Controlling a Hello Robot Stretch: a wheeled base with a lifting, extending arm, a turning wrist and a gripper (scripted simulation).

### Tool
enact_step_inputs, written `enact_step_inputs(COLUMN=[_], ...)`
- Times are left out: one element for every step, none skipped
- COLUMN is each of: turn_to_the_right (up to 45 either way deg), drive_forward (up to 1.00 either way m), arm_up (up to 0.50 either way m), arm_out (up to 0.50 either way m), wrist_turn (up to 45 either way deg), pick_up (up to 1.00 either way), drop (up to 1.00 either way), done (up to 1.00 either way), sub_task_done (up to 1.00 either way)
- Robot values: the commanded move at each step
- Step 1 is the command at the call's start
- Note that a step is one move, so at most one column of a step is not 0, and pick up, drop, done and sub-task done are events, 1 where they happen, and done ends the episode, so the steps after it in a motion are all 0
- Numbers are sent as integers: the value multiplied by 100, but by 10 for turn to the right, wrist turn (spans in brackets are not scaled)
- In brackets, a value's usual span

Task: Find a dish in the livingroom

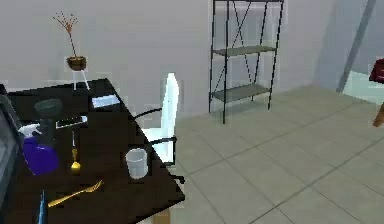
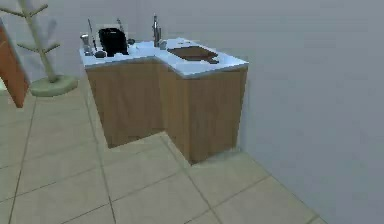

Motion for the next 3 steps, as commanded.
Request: enact_step_inputs(turn_to_the_right=[450, 240, 30], drive_forward=[0, 0, 0], arm_up=[0, 0, 0], arm_out=[0, 0, 0], wrist_turn=[0, 0, 0], pick_up=[0, 0, 0], drop=[0, 0, 0], done=[0, 0, 0], sub_task_done=[0, 0, 0])
